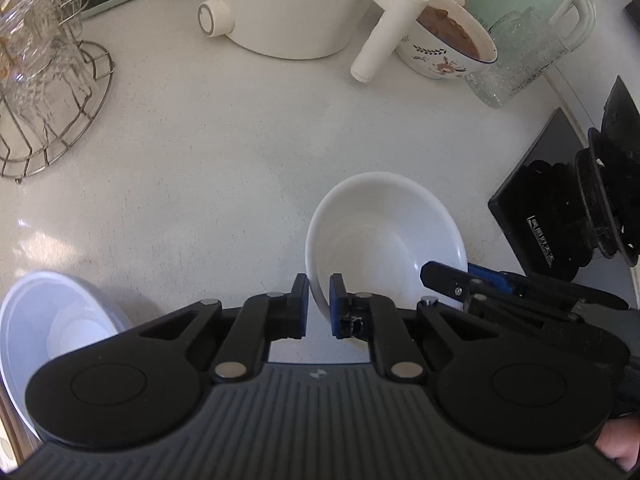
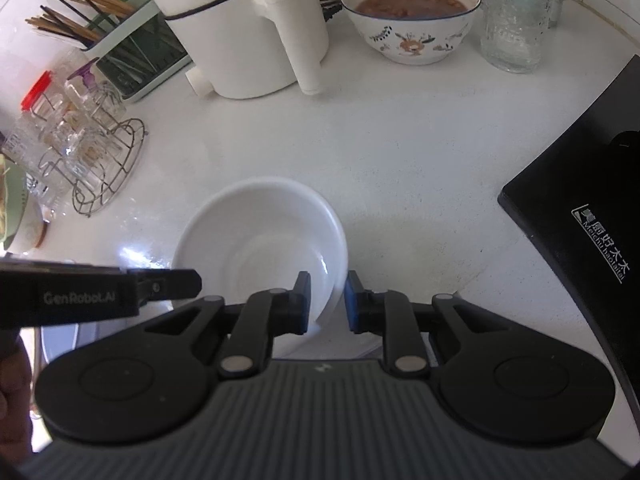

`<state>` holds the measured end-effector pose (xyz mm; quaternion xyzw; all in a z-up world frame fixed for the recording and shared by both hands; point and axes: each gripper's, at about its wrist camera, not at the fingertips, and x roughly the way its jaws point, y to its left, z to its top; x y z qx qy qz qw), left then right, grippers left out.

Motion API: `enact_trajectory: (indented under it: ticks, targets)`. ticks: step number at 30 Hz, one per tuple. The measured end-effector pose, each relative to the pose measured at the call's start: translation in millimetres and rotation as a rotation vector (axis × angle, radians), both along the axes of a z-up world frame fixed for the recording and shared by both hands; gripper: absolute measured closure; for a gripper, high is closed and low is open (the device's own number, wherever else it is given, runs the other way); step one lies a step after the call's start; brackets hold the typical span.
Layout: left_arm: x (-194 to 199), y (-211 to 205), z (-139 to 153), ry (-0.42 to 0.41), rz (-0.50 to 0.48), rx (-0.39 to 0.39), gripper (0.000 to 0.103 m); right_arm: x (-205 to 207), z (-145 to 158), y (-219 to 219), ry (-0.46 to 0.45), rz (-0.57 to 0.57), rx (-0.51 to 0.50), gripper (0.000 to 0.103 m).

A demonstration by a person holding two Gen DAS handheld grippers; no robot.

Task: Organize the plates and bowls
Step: 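Close both grippers on the rim of the white ceramic bowl, then lift the white bowl and carry it over the translucent bowls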

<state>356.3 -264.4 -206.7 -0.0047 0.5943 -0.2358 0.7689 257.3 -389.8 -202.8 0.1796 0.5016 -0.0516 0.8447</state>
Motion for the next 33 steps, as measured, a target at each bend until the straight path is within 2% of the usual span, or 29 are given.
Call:
enact_trajectory:
  ticks: [4,7,15,22,27,33]
  targets:
    - [-1.4,7.7,3.7,0.013,0.02,-0.031,0.09,-1.4,4.6,-0.3,-0.005,0.0,0.004,0.082]
    - [-0.9,20.4,8.8,0.034,0.062,-0.086,0.091,-3.0,8.2,-0.8,-0.007,-0.012,0.021,0.082]
    - [-8.6,41.8,28.7,0.022,0.087,-0.121,0.091,-6.0,25.4,5.9,-0.033,-0.006,0.049,0.082]
    - [-14.8,71.9,49.1,0.021,0.133,-0.184,0.091,-2.7,43.1,17.9,-0.052,-0.003,0.087,0.082]
    - [-17.7,88.6,64.3,-0.003,0.148,-0.193,0.091,-0.4,53.7,32.1,-0.075,0.024,0.092,0.082]
    - [-21.4,110.9,78.4,-0.024,0.174,-0.213,0.091,-1.7,67.6,49.9,-0.143,0.065,0.069,0.082]
